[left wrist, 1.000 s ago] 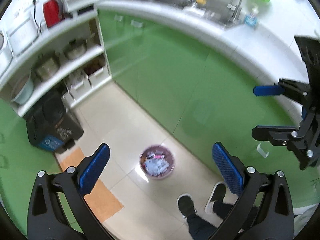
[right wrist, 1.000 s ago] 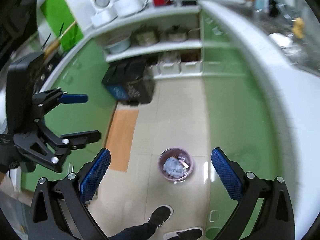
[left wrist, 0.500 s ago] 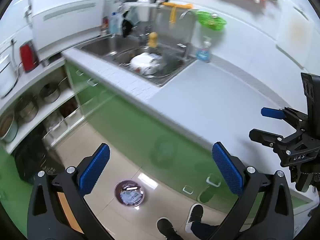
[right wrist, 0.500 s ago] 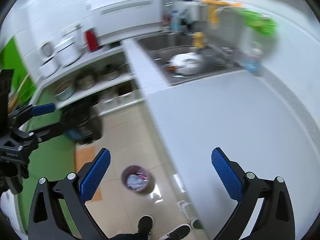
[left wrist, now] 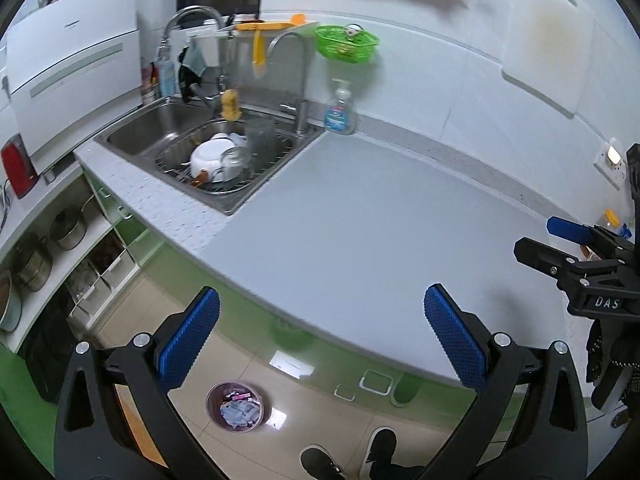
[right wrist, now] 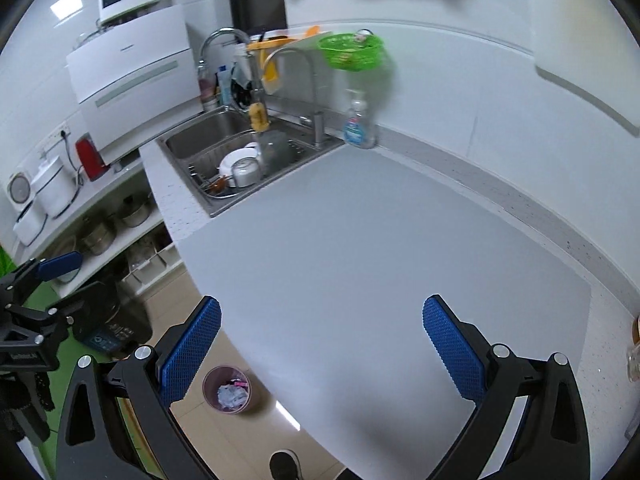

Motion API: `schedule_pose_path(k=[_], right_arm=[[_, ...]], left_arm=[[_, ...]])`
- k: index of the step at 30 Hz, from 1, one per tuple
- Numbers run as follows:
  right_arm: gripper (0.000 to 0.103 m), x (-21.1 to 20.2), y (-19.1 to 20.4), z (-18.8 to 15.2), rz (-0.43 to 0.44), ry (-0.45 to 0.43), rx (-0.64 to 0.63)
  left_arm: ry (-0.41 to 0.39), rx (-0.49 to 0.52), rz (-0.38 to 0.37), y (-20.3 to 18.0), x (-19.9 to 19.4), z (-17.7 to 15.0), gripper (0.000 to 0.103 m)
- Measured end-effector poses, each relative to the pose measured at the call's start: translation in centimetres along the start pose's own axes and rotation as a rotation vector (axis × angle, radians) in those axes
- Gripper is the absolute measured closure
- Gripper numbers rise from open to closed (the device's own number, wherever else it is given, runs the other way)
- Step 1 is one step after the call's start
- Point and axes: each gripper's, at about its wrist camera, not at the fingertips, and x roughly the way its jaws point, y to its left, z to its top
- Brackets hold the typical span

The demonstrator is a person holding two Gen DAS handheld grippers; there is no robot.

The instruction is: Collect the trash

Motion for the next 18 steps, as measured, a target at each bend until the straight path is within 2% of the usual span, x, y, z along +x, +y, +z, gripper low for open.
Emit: schedule_pose_path(k=[7,18], right_arm=[[0.006,0.3,-3.2,0.0,-0.006,0.014,0.009],[0.006,1.4,-6.3,1.5,-0.017,0.016,0.036]], left_arm=[[0.009,-0.021,0.024,-3.8,2.0,1.1,0.003],[0.019,-0.031,0.068,-5.8,4.7,2.4,0.003]])
